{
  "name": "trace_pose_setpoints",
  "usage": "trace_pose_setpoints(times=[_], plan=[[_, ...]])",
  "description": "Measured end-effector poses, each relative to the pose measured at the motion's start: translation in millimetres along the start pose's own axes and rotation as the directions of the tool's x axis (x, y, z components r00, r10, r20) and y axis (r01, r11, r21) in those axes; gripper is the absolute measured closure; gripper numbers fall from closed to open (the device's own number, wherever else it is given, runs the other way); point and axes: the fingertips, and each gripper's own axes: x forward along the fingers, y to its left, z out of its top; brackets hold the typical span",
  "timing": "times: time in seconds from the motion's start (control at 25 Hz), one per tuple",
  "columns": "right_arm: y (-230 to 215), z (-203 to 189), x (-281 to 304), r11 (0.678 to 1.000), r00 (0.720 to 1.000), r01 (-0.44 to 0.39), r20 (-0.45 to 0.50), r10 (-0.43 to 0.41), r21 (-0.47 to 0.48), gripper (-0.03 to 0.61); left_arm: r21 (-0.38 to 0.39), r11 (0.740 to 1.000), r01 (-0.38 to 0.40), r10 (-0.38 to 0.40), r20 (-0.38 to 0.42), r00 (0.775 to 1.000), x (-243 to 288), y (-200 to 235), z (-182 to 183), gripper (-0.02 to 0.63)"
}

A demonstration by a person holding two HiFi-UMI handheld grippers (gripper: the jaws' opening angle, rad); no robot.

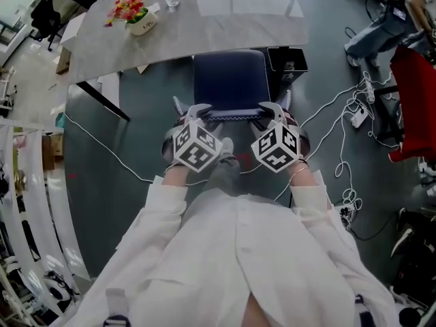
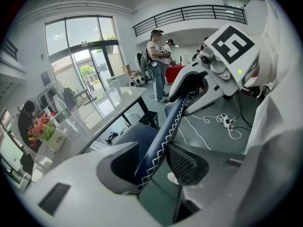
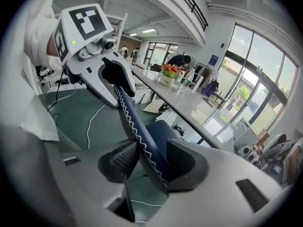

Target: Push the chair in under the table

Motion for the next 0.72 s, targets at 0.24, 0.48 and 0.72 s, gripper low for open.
trace_pose_setpoints(times=[0.24, 0.48, 0.72], plan=[[-25, 8, 21, 1.0, 1.0, -0.008, -0.021, 0.008, 0.013, 0.394, -0.002, 1.0, 0.016, -0.016, -0.01, 1.0, 17, 27, 9, 0.433], [-56, 15, 40, 1.0, 1.0, -0.001, -0.03, 0.002, 0.02, 0.394, 0.009, 1.0, 0.02, -0.02, -0.006, 1.0, 34, 55, 24, 0.433], [-78, 28, 61, 1.0, 0.999, 0.009, -0.031, -0.008, 0.027, 0.394, 0.011, 0.999, 0.031, -0.031, -0.015, 0.999, 48, 85, 31, 0.433]])
